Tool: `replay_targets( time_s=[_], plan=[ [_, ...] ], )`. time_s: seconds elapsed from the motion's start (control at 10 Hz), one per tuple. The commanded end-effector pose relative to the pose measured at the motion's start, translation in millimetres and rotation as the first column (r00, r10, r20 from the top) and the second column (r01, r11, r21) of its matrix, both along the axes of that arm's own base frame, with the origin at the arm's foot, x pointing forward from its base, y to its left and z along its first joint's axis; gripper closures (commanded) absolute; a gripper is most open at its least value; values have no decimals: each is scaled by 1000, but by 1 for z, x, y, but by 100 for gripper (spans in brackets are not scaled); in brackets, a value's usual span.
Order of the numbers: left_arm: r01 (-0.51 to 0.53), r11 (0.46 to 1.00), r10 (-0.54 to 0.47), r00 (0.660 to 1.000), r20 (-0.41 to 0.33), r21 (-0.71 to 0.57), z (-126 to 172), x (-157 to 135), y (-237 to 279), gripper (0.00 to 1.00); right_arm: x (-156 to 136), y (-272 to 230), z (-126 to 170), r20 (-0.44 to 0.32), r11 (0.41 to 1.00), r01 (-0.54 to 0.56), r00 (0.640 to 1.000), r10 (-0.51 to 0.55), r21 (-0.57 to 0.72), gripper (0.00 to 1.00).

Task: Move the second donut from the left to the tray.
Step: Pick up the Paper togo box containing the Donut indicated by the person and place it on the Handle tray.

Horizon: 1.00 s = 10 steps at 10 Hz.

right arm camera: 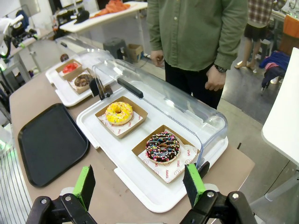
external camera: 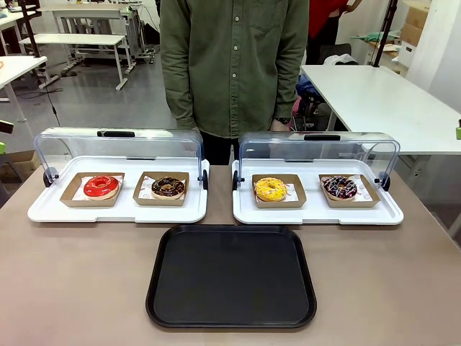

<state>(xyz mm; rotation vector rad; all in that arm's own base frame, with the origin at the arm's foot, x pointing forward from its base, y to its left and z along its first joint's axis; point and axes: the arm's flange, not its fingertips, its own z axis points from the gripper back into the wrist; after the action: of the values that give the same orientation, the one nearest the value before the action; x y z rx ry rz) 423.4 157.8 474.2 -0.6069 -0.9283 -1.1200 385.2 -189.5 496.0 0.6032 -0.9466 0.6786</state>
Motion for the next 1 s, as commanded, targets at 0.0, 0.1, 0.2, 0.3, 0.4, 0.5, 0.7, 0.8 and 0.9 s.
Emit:
replay_targets(
  time_s=[0.0, 0.1, 0.2, 0.3, 0.4, 0.5, 0.7, 0.8, 0.9],
  plan=[
    [9, 1000, -9, 1000, -3, 2, 1, 0, 1, 0, 1, 1, 1, 8, 1000, -4, 1000, 4, 5, 0],
    [9, 1000, -9, 1000, -3, 2, 1, 0, 1, 0, 1, 1, 1, 8, 1000, -4, 1000, 4, 5, 0],
    [9, 1000, -9, 1000, -3, 2, 1, 0, 1, 0, 1, 1, 1, 8, 1000, -4, 1000, 4, 5, 0],
    [9, 1000, -9, 1000, -3, 2, 1, 0, 1, 0, 1, 1, 1, 8, 1000, -4, 1000, 4, 5, 0],
    [9, 1000, -9, 1000, -3, 2, 1, 0, 1, 0, 1, 1, 1, 8, 1000, -4, 1000, 4, 5, 0],
    [9, 1000, -9, 1000, -3, 2, 1, 0, 1, 0, 1, 1, 1, 8, 1000, -4, 1000, 4, 5, 0],
    [9, 1000, -9, 1000, -3, 2, 1, 0, 1, 0, 1, 1, 1, 8, 1000, -4, 1000, 4, 5, 0],
    [9, 1000, -9, 1000, -3, 2, 1, 0, 1, 0, 1, 1, 1, 8, 1000, -4, 1000, 4, 5, 0],
    [9, 1000, -9, 1000, -3, 2, 1, 0, 1, 0, 1, 1, 1, 8, 1000, -4, 1000, 4, 5, 0]
  ],
)
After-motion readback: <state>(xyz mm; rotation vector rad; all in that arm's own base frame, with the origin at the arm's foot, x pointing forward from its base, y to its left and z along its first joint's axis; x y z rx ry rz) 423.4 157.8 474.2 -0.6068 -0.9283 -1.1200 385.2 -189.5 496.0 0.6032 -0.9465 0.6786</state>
